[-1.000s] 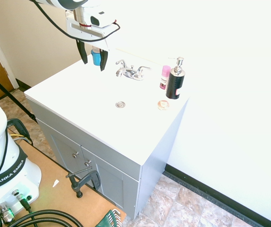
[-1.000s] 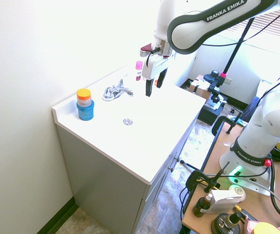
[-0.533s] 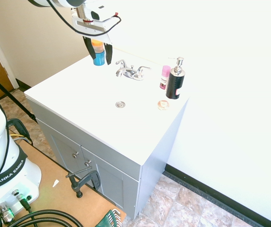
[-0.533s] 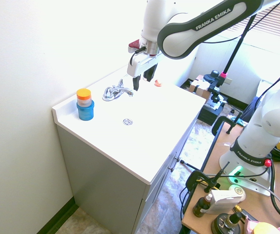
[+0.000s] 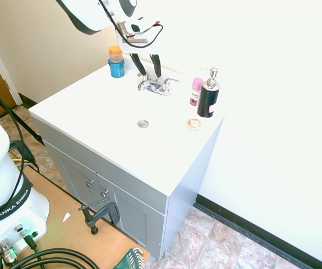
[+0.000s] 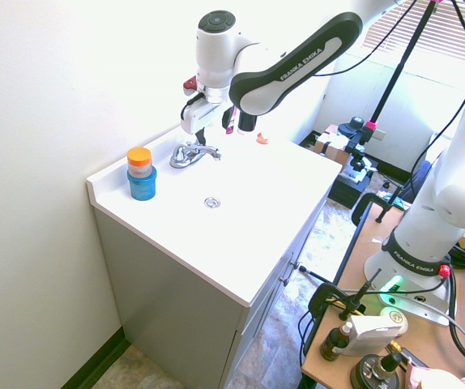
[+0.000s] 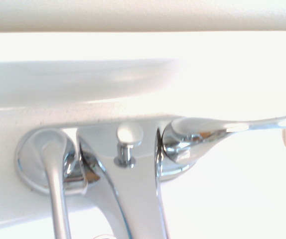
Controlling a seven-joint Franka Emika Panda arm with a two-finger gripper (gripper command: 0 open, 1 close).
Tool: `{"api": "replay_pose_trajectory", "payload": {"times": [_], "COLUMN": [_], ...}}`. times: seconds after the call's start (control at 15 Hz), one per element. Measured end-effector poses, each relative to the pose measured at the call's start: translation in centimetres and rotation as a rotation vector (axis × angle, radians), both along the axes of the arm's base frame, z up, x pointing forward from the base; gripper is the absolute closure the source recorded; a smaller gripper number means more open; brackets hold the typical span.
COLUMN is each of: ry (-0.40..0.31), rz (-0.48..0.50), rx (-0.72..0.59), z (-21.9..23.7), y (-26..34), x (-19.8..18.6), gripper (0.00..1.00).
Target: Turn off the hot water
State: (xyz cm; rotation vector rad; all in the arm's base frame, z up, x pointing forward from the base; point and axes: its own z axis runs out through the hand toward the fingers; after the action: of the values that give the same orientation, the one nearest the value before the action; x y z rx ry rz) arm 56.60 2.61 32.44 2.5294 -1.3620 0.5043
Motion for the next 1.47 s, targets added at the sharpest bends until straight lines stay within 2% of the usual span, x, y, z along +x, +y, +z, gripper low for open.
{"api": "replay_pose_trajectory", "payload": {"times": [0.53,0.8,1.2,1.33,1.47], "ry": [0.049,0.065,0.068,0.077,0.096], "rz": [0.038,0.009,-0.035,-0.062,-0.075], "rx": [0.050,0.139,0.207,0.263,0.315], "z": [-0.5,-0.3,-0.8,-0.2,0.5], "y": [2.5,3.8,4.8,3.5,1.2], "x": [1.5,2.5,3.4,2.8,0.3], "gripper": [0.00,0.00,0.00,0.00,0.00]}}
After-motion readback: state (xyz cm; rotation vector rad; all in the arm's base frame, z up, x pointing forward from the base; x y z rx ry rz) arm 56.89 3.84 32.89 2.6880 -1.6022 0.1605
